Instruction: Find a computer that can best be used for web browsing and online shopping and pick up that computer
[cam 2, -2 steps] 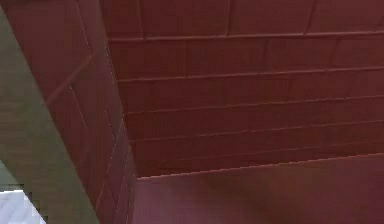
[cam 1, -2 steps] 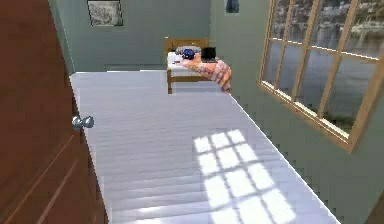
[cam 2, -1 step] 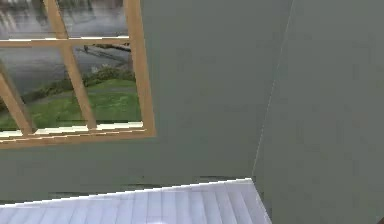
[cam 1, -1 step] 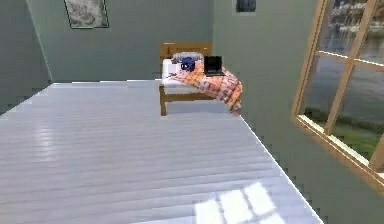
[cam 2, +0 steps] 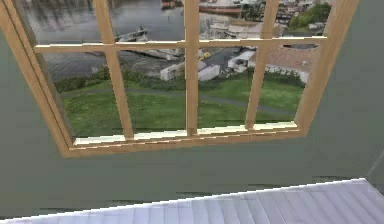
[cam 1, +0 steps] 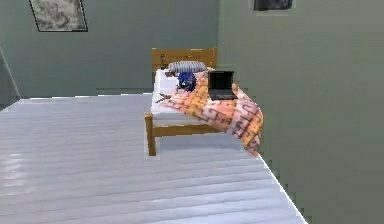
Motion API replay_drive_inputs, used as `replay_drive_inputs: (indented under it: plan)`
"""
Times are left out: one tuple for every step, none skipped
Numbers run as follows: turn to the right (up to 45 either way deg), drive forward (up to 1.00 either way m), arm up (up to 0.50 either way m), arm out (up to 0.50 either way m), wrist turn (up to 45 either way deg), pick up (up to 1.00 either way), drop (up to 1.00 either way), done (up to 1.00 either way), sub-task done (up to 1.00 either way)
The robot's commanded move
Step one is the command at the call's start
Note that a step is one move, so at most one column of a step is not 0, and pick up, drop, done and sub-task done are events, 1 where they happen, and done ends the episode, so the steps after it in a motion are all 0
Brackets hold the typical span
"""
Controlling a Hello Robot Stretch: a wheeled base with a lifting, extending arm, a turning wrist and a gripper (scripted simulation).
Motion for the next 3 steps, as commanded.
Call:
replay_drive_inputs:
  plan:
    - [-3.0,0.00,0.00,0.00,0.0,0.00,0.00,0.00,0.00]
    - [0.0,1.00,0.00,0.00,0.0,0.00,0.00,0.00,0.00]
    - [-3.0,0.00,0.00,0.00,0.0,0.00,0.00,0.00,0.00]
